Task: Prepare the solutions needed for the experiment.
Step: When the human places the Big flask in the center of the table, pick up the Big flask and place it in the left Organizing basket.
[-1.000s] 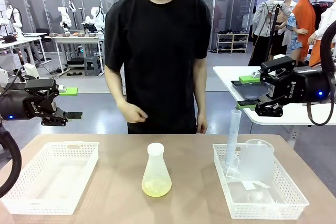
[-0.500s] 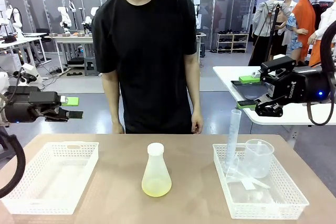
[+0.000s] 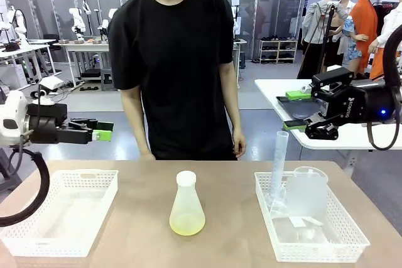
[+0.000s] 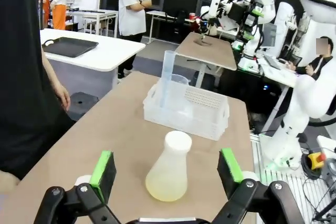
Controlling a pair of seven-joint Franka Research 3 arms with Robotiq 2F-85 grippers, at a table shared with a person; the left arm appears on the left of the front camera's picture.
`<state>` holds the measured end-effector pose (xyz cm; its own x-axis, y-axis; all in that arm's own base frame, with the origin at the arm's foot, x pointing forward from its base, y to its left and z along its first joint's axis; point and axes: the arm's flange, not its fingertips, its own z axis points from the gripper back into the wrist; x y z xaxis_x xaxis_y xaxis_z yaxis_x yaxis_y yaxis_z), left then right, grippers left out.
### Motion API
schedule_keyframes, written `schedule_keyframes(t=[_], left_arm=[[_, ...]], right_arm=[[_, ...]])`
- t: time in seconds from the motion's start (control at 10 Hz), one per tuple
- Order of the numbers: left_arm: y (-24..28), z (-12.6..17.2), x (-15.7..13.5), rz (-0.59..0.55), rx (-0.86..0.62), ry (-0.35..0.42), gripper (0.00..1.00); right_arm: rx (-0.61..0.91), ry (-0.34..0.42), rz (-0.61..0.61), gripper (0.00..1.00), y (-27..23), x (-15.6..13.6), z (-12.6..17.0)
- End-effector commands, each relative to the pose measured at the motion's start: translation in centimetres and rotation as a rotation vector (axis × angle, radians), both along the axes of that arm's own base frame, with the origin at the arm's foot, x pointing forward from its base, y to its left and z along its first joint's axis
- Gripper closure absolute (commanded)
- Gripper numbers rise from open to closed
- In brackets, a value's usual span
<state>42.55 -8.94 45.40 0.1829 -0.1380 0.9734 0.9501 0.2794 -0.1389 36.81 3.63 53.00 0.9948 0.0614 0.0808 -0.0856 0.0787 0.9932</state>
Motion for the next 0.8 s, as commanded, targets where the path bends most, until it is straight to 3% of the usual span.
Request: schedule_keyframes(t=[0.0, 0.4, 0.5, 0.6, 0.7], left_arm=[[0.3, 0.2, -0.3, -0.012, -0.004, 0.028, 0.00], [0.2, 0.1, 0.0, -0.001, -0.009, 0.013, 0.00], [-1.9, -0.8, 1.0, -0.097, 0.113, -0.086, 0.00], [-2.5, -1.1, 1.7, -0.137, 0.226, -0.244, 0.00], [-2.5, -1.2, 1.7, -0.251, 0.298, -0.310, 0.00]], right_arm=[[0.005, -0.001, 0.006, 0.37, -0.1, -0.1, 0.0], [0.005, -0.001, 0.006, 0.37, -0.1, -0.1, 0.0], [0.005, -0.001, 0.006, 0.37, -0.1, -0.1, 0.0], [0.005, -0.001, 0.006, 0.37, -0.1, -0.1, 0.0], [0.005, -0.001, 0.006, 0.37, -0.1, -0.1, 0.0]])
